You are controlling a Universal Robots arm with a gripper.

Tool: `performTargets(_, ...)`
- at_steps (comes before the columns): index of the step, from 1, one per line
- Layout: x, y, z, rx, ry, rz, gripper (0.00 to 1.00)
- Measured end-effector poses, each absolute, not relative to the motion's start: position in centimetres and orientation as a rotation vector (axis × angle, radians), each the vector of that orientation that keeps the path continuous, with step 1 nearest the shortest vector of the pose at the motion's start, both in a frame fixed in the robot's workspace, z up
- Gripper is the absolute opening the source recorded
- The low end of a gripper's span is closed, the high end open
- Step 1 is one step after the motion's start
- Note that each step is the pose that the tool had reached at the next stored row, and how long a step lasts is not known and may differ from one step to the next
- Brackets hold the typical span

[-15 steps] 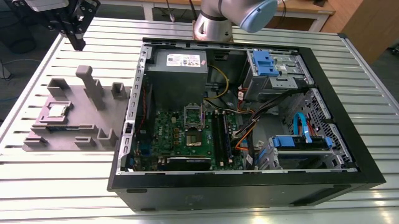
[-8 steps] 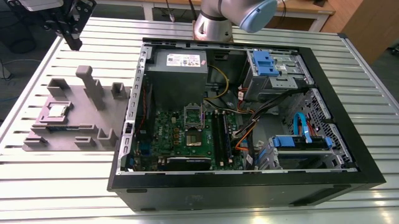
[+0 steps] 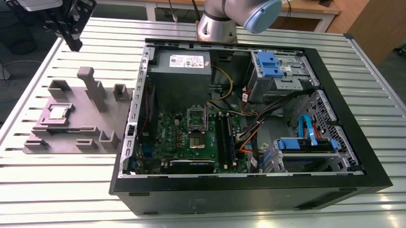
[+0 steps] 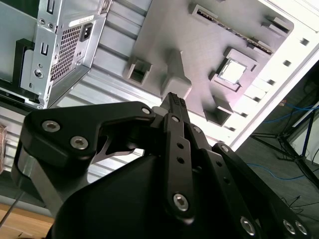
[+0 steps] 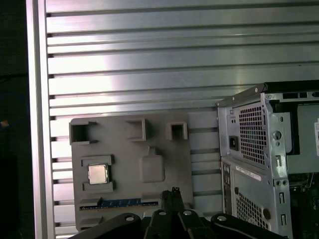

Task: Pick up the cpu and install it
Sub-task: 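Reach for the cpu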

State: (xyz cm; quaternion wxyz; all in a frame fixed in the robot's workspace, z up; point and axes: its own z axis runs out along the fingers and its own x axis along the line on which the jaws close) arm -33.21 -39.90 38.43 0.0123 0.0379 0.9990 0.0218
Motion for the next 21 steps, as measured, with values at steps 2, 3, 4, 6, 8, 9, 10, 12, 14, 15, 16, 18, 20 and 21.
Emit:
performTargets(2,-33.28,-39.89,38.43,0.118,3.114,0.068,0.1)
performTargets(3,-33.31,-39.9,38.43,0.118,3.114,0.068,0.1)
performTargets(4,-33.34,-39.89,38.43,0.118,3.114,0.068,0.1)
performTargets(6,-33.4,-39.89,38.43,0.118,3.114,0.068,0.1)
performTargets(8,-33.46,-39.89,38.43,0.118,3.114,0.068,0.1)
performTargets(9,-33.48,-39.89,38.43,0.118,3.114,0.068,0.1)
performTargets(10,-33.51,-39.89,38.43,0.118,3.114,0.068,0.1)
performTargets(12,-33.56,-39.89,38.43,0.118,3.114,0.068,0.1)
performTargets(14,-33.62,-39.89,38.43,0.118,3.114,0.068,0.1)
performTargets(15,-33.64,-39.89,38.43,0.118,3.114,0.068,0.1)
performTargets(16,-33.66,-39.89,38.43,0.118,3.114,0.068,0.1)
performTargets(18,-33.71,-39.89,38.44,0.118,3.114,0.068,0.1)
performTargets(20,-33.76,-39.89,38.43,0.118,3.114,0.068,0.1)
performTargets(21,-33.79,-39.89,38.43,0.118,3.114,0.068,0.1)
